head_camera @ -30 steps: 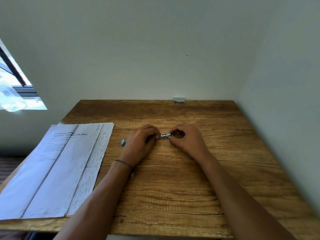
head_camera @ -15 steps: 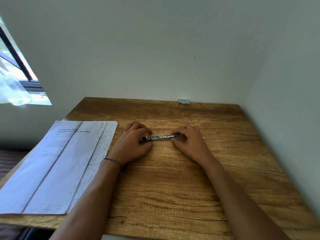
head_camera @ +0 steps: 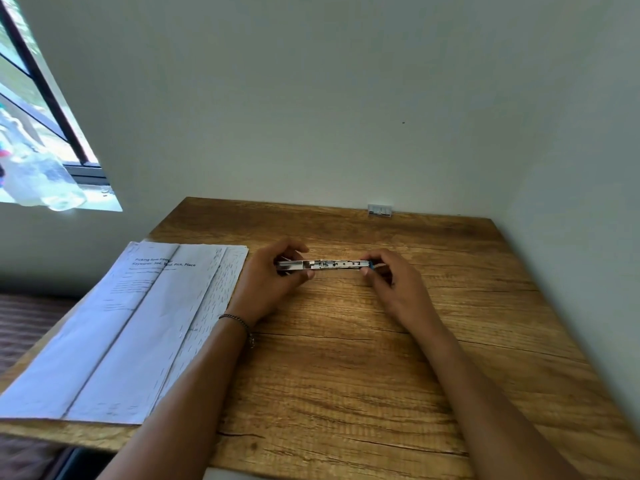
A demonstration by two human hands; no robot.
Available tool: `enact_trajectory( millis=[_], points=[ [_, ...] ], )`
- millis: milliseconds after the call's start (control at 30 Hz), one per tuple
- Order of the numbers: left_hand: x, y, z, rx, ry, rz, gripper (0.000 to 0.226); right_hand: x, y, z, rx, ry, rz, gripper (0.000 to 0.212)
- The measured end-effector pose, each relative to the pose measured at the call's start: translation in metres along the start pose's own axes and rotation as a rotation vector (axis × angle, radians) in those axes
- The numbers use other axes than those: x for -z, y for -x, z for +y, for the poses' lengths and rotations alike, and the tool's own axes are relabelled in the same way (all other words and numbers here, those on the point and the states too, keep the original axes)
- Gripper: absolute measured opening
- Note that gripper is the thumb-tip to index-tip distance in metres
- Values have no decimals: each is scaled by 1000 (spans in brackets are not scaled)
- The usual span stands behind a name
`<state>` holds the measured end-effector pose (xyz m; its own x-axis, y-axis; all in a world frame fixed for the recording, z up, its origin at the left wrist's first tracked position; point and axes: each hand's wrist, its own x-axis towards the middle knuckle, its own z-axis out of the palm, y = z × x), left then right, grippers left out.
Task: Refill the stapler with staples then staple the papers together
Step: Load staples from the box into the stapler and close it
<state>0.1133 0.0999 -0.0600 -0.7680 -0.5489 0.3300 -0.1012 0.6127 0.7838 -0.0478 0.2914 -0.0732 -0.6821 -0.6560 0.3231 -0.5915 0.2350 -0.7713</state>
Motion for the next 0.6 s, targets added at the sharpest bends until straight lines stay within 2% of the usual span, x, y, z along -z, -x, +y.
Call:
enact_trajectory(
  millis=[133, 300, 467, 600],
  points=[
    [-7, 0, 6, -24, 86, 92, 54, 1, -1, 1, -68, -241, 52, 20],
    [-12, 2, 13, -7, 181, 118, 53, 0, -3, 3, -95, -389, 105, 23],
    [-12, 2, 14, 19, 288, 181, 54, -1, -4, 2, -92, -422, 122, 23],
    [-12, 1, 11, 71, 494, 195, 57, 0, -3, 1, -62, -311, 147, 25]
  ],
)
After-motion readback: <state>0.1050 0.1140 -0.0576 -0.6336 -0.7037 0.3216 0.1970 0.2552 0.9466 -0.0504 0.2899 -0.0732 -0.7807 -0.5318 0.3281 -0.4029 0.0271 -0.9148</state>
